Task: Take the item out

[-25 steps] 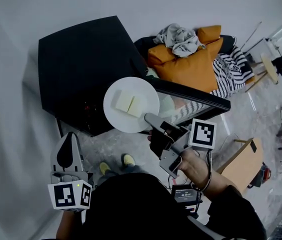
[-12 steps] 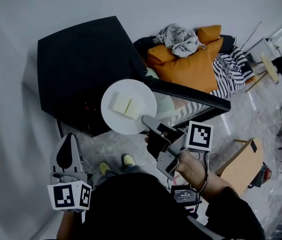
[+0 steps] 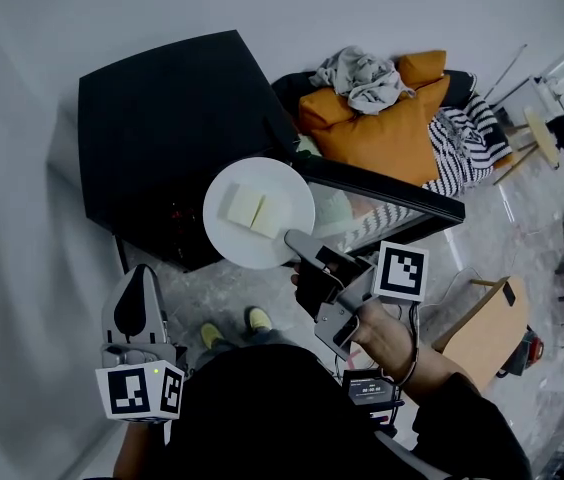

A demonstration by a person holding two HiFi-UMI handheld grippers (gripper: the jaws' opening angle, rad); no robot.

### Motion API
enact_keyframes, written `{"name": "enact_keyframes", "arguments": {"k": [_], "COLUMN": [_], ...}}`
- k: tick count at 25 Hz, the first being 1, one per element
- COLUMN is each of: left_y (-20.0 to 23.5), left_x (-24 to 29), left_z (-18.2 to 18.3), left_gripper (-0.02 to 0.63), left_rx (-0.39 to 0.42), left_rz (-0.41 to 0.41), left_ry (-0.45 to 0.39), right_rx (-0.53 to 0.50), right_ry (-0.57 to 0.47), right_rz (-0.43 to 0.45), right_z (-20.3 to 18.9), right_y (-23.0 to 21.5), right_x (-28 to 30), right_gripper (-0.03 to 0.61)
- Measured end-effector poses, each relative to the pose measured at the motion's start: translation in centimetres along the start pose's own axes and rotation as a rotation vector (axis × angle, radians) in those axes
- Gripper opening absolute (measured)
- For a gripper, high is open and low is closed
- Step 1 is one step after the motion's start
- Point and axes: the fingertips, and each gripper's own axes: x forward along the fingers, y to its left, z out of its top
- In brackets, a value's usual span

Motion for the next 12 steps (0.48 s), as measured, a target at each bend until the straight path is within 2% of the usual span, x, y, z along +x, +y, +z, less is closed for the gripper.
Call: {"name": "enact_keyframes", "arguments": {"k": [12], "left_y": [-0.32], "left_x": [-0.19], "left_z": [0.24], "left_gripper": [0.009], "left_rx": [0.002], "left_rz": [0.007], "left_ry": [0.003], "right_rx": [-0.011], "right_ry": [0.02], "right_rz": [0.001], "right_z": [-0.11], "right_y": [0.28], "right_x": [0.15], "right_gripper": [0.015]}}
